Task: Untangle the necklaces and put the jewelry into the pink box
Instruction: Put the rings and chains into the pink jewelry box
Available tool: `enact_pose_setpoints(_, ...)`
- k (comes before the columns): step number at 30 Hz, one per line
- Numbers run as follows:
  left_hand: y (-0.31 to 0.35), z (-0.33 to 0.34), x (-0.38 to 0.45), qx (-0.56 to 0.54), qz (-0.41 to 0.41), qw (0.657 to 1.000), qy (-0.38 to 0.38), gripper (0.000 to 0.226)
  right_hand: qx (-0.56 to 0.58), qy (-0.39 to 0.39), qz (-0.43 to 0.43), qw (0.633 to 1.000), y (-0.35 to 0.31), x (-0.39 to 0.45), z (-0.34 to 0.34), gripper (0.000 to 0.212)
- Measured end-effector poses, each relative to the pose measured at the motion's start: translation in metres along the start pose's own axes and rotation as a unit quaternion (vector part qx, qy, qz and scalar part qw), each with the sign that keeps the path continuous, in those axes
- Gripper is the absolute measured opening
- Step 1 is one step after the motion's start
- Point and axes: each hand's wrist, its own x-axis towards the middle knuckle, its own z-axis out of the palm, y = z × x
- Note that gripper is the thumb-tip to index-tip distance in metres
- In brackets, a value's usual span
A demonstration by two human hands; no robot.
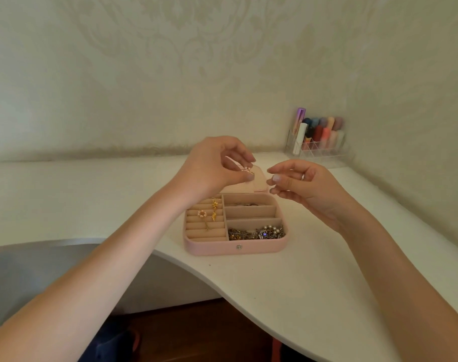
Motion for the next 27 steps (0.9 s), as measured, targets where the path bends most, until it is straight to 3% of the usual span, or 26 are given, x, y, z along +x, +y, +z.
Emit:
enact_pose_setpoints(8, 0.015, 0.011, -0.008, 0.153, 0.048, 0.986, -0.045, 0.024, -0.023, -0.045, 0.009, 0.999, 0.000, -0.004, 0.020, 0.026)
enact_pose_setpoints(13, 0.012, 0.013, -0.010, 0.115, 0.018, 0.990, -0.074, 0.030, -0.011, -0.047, 0.016, 0.999, 0.001, -0.004, 0.020, 0.019)
enact_pose_setpoints(27, 0.000, 0.004, -0.013, -0.050, 0.012, 0.999, -0.007, 0.020, 0.091, -0.029, 0.015, 0.995, -0.001, -0.002, 0.020, 0.011)
